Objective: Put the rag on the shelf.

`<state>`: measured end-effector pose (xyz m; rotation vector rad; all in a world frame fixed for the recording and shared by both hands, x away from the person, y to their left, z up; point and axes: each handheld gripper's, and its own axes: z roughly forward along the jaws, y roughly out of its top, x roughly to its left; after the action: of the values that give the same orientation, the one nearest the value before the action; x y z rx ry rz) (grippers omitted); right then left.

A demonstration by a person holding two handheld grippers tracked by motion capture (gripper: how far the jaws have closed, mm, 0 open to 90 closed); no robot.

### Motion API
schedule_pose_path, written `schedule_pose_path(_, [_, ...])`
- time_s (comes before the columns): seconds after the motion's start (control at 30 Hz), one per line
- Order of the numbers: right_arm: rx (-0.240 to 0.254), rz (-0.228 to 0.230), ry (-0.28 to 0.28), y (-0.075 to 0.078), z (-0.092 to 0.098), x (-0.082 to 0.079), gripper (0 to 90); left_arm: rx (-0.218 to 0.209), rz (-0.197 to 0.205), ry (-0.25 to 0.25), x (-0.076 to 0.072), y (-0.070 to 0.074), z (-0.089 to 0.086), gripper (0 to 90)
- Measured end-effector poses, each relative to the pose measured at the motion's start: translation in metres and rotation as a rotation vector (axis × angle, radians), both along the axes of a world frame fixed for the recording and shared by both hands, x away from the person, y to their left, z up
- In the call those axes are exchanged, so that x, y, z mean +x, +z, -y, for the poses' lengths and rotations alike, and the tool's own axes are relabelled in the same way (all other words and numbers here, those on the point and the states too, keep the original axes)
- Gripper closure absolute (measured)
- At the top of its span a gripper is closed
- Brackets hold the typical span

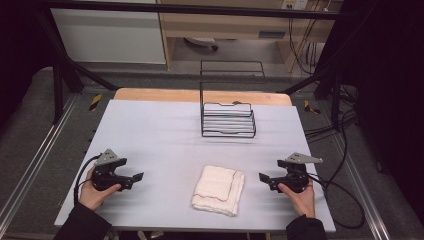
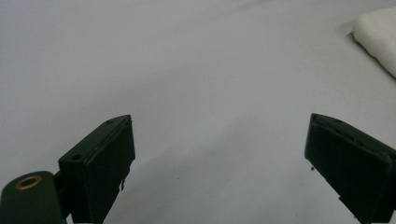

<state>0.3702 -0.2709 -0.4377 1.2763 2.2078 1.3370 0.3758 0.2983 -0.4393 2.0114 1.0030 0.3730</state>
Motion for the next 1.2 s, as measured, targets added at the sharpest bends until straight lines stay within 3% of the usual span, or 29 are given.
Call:
schedule_pose_path(0.63, [-0.018,-0.004,0.009,-0.002,-0.005,0.0,1.1,-0.001,-0.005,-0.025,-0.003,0.005,0.021,8.3])
schedule_pose_path(1.2, [-0.039,-0.01,0.023,-0.002,-0.016,-0.002,1.2,0.017,-0.04,-0.09,-0.007,0.011,0.078,11.4])
